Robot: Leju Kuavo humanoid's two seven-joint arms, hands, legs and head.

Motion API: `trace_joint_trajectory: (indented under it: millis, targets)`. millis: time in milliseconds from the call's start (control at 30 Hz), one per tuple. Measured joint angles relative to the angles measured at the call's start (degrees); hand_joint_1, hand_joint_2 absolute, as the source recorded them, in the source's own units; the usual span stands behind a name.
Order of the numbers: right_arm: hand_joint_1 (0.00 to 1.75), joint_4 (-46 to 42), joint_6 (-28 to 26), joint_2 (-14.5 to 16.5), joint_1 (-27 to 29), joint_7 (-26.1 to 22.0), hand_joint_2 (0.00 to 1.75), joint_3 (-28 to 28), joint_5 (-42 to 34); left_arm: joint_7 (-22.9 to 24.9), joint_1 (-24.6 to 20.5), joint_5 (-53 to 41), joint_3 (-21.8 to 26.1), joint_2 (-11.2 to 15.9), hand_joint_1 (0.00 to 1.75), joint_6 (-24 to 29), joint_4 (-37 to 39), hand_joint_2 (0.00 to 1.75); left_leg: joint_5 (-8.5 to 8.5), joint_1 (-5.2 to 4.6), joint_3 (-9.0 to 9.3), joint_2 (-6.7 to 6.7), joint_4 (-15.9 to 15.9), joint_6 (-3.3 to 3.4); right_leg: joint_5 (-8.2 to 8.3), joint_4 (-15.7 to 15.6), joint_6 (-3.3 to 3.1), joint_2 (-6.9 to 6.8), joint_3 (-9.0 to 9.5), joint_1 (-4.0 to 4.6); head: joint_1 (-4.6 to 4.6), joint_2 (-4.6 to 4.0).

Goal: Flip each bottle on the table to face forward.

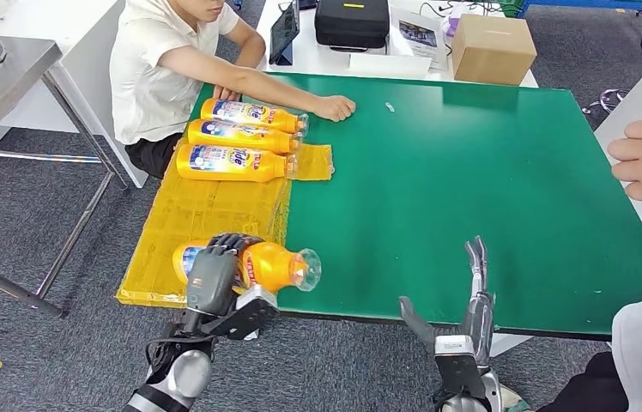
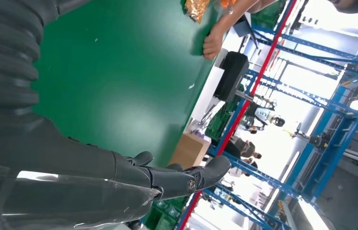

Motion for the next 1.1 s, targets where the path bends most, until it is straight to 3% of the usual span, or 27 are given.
trace_joint_trajectory:
  millis: [133, 367, 700, 800, 933, 1000, 1033, 1100]
  targets:
    - [0.0, 2.53, 0.97, 0.0, -1.87, 0.0, 1.75, 0.45, -0.97, 3.71, -4.73, -6.1, -1.29, 0.26, 1.75, -2.77, 8.47, 1.75, 0.06, 0.0, 0.01, 0.01, 0.0, 0.01, 0.04, 0.01, 0.0, 0.0, 0.01, 0.0, 0.0, 0.0]
    - [0.0, 6.74, 1.98, 0.02, -4.5, 0.0, 1.75, 0.69, -1.64, 4.43, -11.27, -9.51, -2.62, 0.21, 1.69, -4.53, 19.39, 1.75, 0.07, 0.0, 0.0, -0.02, 0.0, 0.0, 0.03, 0.02, 0.01, -0.01, 0.04, 0.01, 0.0, 0.0]
    - [0.0, 10.48, 2.78, 0.07, -6.04, 0.0, 1.75, 1.15, -2.5, 5.26, -16.91, -10.56, -4.14, -0.8, 1.63, -8.58, 27.1, 1.75, 0.07, 0.0, 0.19, -0.07, 0.0, 0.0, 0.02, 0.01, 0.01, -0.05, 0.26, 0.0, -0.01, 0.0]
    - [0.0, 10.96, 2.78, 0.07, -6.17, 0.0, 1.75, 1.18, -2.51, 5.26, -17.54, -9.91, -4.18, -1.0, 1.33, -9.07, 28.0, 1.75, 0.07, 0.0, 0.22, -0.08, 0.0, 0.01, 0.02, 0.01, 0.01, -0.06, 0.31, 0.0, -0.01, 0.0]
    - [0.0, 11.59, 2.75, 0.09, -6.31, -0.01, 1.75, 1.27, -2.72, 4.35, -19.01, -4.27, -3.65, -1.26, 0.49, -13.28, 28.72, 1.75, 0.08, 0.0, 0.36, -0.33, 0.0, 0.01, -0.01, 0.01, 0.01, -0.33, 0.51, -0.01, -0.02, 0.0]
    - [0.0, 11.99, 2.57, 0.09, -6.48, -0.02, 1.75, 1.47, -3.18, 3.38, -20.02, 0.89, -2.77, -1.37, 0.16, -17.26, 29.01, 1.75, 0.09, 0.0, 0.45, -0.48, 0.0, 0.03, -0.04, 0.0, 0.01, -0.52, 0.65, -0.01, -0.01, 0.0]
    - [0.0, 12.21, 2.44, 0.09, -6.63, -0.02, 1.75, 1.63, -3.48, 2.94, -20.57, 3.59, -2.28, -1.39, 0.05, -19.52, 29.25, 1.75, 0.1, 0.0, 0.48, -0.54, -0.01, 0.04, -0.05, 0.0, 0.01, -0.58, 0.7, -0.01, -0.01, 0.0]
    - [0.0, 12.59, 2.23, 0.09, -6.92, -0.02, 1.75, 1.94, -3.92, 2.35, -21.34, 7.39, -1.59, -1.39, 0.0, -23.13, 29.75, 1.75, 0.11, 0.0, 0.52, -0.57, -0.02, 0.05, -0.05, 0.0, 0.01, -0.61, 0.76, -0.01, -0.01, 0.0]
